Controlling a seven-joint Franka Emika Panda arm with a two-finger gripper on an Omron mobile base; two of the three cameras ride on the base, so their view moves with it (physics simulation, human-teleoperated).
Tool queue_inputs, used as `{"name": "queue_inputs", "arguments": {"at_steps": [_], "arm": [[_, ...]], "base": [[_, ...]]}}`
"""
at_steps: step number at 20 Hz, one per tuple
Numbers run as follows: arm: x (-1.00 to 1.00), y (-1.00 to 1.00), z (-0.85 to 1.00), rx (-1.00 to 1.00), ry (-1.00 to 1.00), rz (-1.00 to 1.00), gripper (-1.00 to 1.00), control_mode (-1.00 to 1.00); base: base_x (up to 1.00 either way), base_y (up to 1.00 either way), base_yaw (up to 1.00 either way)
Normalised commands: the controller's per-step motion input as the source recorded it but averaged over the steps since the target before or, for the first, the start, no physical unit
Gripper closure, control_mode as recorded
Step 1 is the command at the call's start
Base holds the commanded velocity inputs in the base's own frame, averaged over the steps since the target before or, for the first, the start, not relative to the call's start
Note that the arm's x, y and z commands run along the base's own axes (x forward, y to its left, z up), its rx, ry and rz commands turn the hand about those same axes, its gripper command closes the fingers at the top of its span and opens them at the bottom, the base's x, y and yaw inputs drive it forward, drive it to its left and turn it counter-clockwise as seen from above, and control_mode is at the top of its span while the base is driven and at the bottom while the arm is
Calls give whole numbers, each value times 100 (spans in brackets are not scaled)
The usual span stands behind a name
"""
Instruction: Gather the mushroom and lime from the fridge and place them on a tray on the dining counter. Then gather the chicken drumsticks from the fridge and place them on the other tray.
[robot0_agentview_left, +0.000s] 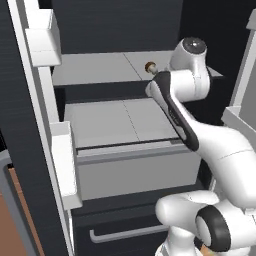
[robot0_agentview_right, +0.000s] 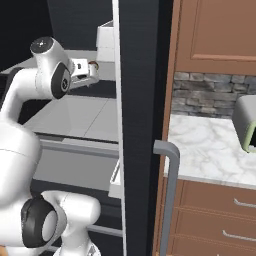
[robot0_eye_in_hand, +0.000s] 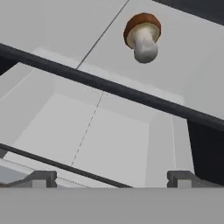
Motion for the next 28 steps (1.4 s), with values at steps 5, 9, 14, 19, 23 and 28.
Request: {"name": "queue_inputs", "arguments": {"at_steps": [5,9,14,19,23,28], "arm": [[100,-2,43,0,9,2,-100,-100],[85,7,4,0,14,0,-100,-100],[91,5,0,0,10,-2,-100,-100],[83,7,-4,0,9,-5,-100,-100],[31,21,-24,0,4,-6,-100,-100],[-36,16,-40,0,-6,-6,-100,-100]], "base": [[0,0,0],[0,0,0],[0,0,0],[0,0,0],[0,0,0],[0,0,0]]}}
